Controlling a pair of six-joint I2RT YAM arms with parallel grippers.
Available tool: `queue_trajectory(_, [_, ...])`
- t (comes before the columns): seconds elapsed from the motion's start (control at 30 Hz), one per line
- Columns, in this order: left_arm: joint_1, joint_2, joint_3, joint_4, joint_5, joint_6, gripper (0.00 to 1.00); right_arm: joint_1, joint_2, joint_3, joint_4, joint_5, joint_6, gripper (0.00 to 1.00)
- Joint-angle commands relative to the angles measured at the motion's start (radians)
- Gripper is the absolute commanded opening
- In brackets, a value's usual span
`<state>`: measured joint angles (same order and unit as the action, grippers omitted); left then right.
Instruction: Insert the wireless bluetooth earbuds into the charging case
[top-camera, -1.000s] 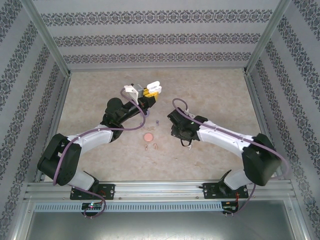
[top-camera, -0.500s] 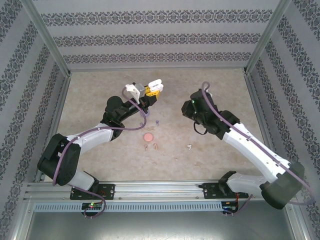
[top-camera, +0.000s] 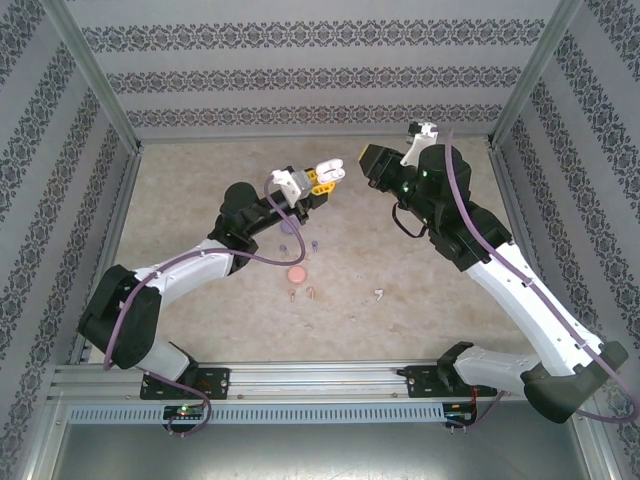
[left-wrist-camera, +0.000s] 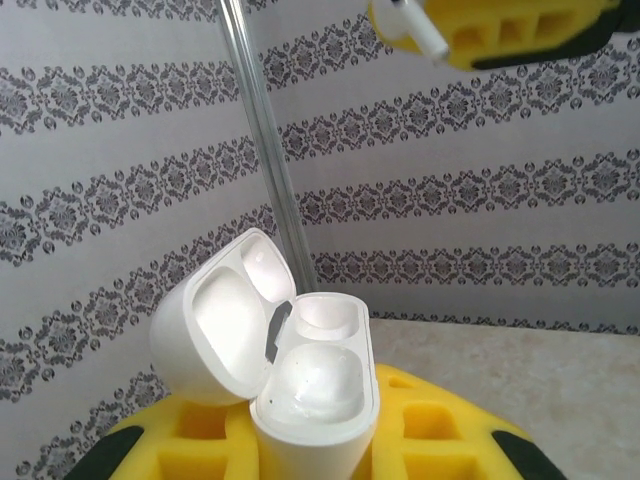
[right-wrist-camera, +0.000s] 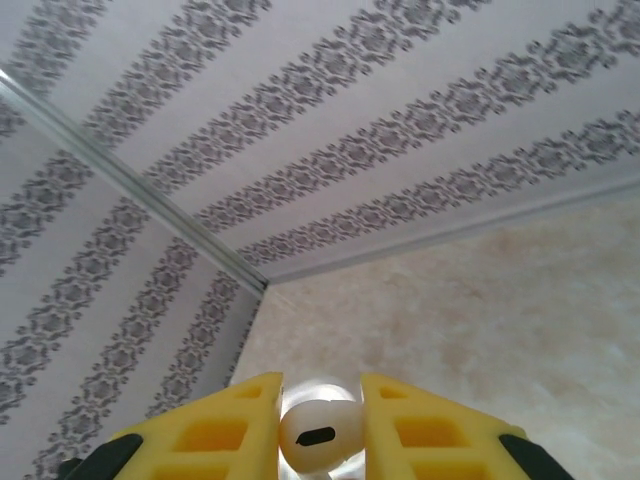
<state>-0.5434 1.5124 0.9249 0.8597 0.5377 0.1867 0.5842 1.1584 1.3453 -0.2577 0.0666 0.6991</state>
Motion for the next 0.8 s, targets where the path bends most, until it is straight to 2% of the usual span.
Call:
queue_trajectory(0.0, [-0.026,0.028,0.055,-0.044,-0.006,0.065,0.00,-0.003,-0.003,-0.019,0.151,-0.056,-0.039,0.24])
queue_trajectory(0.33, [-0.061,0.083,0.100,-0.013,-0.040,-0.007,0.00,0.033,-0.011,-0.201,0.454,-0.079,-0.058,0.24])
queue_trajectory(0.77, [-0.061,0.091,0.107,0.028,-0.042,-0.060,0.00,0.060,-0.018,-0.338,0.588,-0.055,-0.066,0.23])
